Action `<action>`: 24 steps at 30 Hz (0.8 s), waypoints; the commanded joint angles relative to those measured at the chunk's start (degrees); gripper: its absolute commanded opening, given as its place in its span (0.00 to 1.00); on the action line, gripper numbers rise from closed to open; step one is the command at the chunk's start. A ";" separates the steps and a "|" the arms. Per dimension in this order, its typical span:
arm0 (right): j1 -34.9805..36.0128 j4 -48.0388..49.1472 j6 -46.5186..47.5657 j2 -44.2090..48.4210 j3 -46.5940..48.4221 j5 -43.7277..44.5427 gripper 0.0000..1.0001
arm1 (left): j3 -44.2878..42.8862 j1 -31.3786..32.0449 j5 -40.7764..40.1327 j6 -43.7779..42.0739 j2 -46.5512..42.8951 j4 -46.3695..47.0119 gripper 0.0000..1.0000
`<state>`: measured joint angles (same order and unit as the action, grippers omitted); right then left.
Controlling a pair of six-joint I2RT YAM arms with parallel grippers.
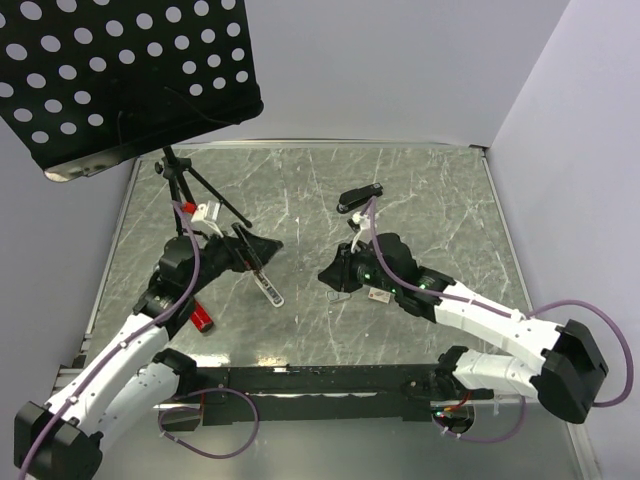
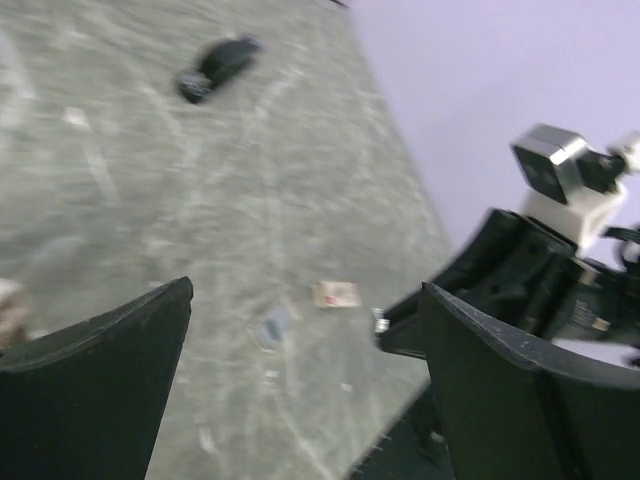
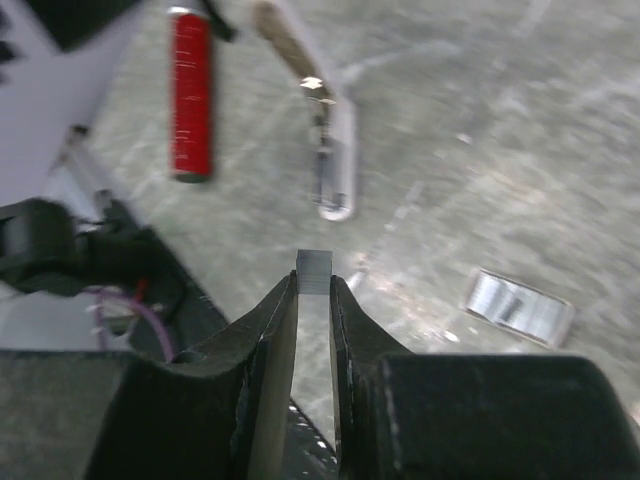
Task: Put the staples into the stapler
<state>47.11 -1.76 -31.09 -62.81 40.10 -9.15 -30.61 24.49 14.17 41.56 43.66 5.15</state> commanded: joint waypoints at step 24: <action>0.35 19.51 10.00 7.52 -0.63 -12.39 0.28 | -7.09 13.30 1.20 39.64 7.93 -0.04 0.89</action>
<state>47.11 13.80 -23.40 -57.10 38.87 -20.38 -33.80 37.56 15.16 75.64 50.78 7.29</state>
